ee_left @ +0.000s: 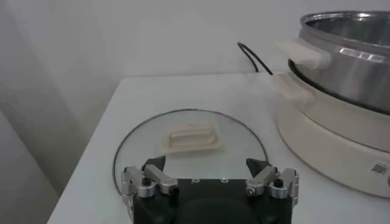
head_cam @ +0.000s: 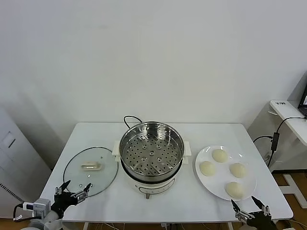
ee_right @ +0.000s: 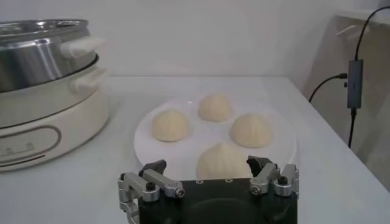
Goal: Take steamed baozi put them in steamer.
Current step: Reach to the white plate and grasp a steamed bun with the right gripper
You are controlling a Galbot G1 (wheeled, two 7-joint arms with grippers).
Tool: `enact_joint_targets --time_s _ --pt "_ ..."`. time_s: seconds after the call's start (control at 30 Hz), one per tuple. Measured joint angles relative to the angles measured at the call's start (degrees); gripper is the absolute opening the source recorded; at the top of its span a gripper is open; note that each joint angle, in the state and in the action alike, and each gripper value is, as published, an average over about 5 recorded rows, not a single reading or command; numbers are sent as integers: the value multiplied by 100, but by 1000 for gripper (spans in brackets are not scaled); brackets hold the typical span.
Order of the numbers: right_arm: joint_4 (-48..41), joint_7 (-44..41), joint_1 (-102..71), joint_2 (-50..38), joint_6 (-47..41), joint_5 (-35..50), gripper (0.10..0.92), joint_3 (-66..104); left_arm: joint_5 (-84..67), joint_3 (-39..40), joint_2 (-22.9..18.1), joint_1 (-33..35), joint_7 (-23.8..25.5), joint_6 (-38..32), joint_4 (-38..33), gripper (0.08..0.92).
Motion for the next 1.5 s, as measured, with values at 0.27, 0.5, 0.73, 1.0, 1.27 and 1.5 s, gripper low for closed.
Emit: enact_joint_targets --time_s 0.27,0.5,0.73,1.0,1.27,1.5 --pt "-103 -25 259 -173 112 -804 823 244 -10 -7 -28 -18 -1 2 0 823" --pt "-264 -80 864 -588 267 -2363 823 363 -15 12 -76 -102 -2 39 -12 823" --pt "-613 -368 1711 -1239 350 -3752 823 105 12 20 -136 -145 -4 111 -49 823" --pt "-1271 -1345 3166 -2179 419 -4425 823 -816 127 14 -212 -148 -4 201 -54 823" --pt "-2082 -2632 5372 -3073 329 -4075 823 -2917 334 16 -305 -165 8 244 -53 823" --pt "-2947 -3803 7370 -3388 422 -3740 823 -4957 470 28 -349 -200 18 299 -62 823"
